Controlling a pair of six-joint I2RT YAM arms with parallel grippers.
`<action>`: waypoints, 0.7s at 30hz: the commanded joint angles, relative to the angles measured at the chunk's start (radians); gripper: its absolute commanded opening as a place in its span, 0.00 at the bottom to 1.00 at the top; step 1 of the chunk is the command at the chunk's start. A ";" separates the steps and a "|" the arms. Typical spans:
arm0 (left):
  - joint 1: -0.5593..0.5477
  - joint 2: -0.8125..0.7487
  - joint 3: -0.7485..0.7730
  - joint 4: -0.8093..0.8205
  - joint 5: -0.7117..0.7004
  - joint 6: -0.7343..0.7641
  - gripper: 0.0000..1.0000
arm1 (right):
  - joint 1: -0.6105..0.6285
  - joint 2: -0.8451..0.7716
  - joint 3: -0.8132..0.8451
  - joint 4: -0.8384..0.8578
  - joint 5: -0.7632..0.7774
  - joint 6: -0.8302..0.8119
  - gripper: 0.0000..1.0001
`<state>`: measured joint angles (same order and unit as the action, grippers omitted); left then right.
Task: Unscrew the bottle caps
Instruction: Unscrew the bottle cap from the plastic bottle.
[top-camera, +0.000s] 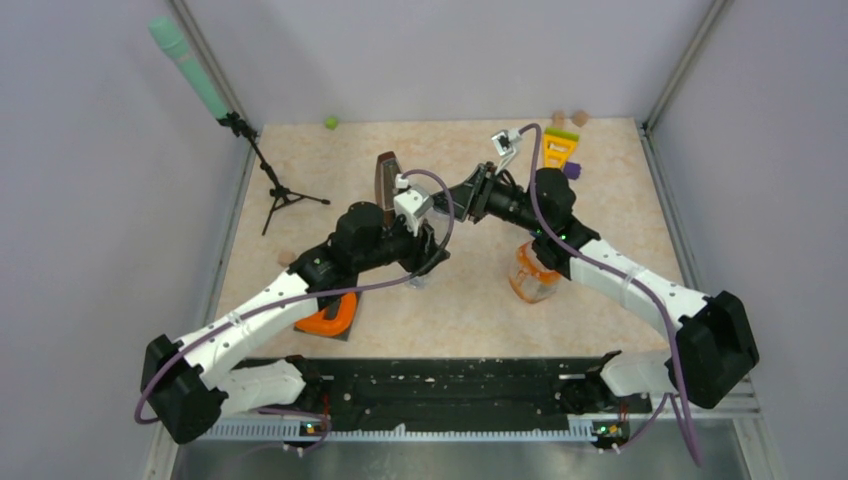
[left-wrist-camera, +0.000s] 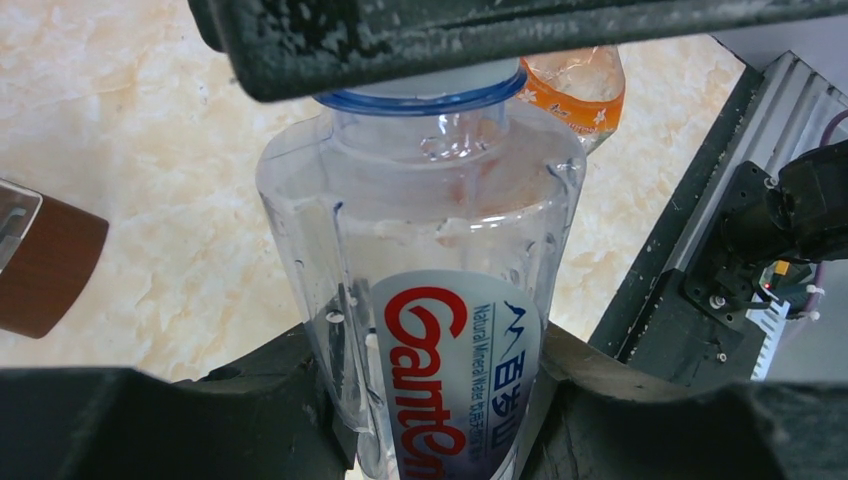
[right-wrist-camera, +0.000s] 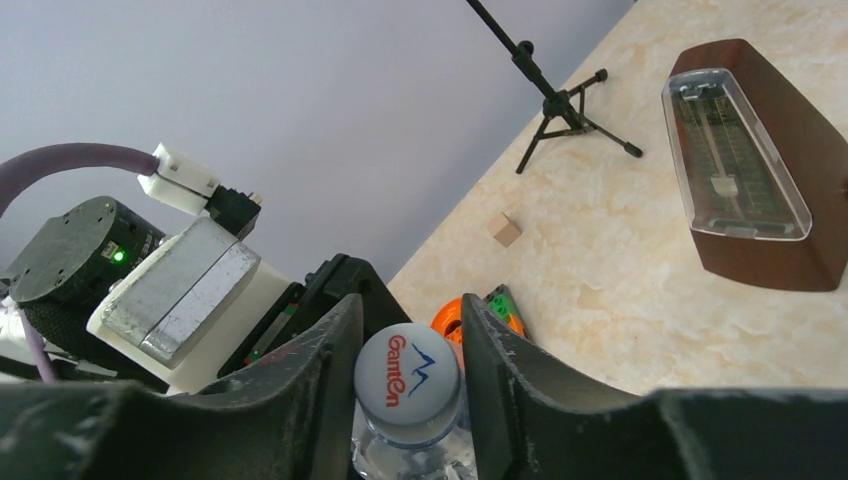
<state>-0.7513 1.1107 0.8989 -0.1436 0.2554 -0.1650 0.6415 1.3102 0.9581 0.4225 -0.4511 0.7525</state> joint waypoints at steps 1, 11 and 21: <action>-0.018 0.000 0.035 0.052 -0.007 0.006 0.00 | 0.009 0.008 0.015 0.066 -0.003 0.029 0.37; -0.020 -0.020 0.011 0.125 -0.047 -0.016 0.00 | 0.008 0.014 -0.008 0.075 -0.039 0.026 0.00; -0.019 -0.066 -0.016 0.173 -0.092 -0.019 0.07 | 0.007 -0.057 -0.064 0.053 0.020 0.004 0.00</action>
<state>-0.7696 1.1072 0.8860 -0.1162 0.2050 -0.1795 0.6441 1.2964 0.9180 0.4850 -0.4446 0.7628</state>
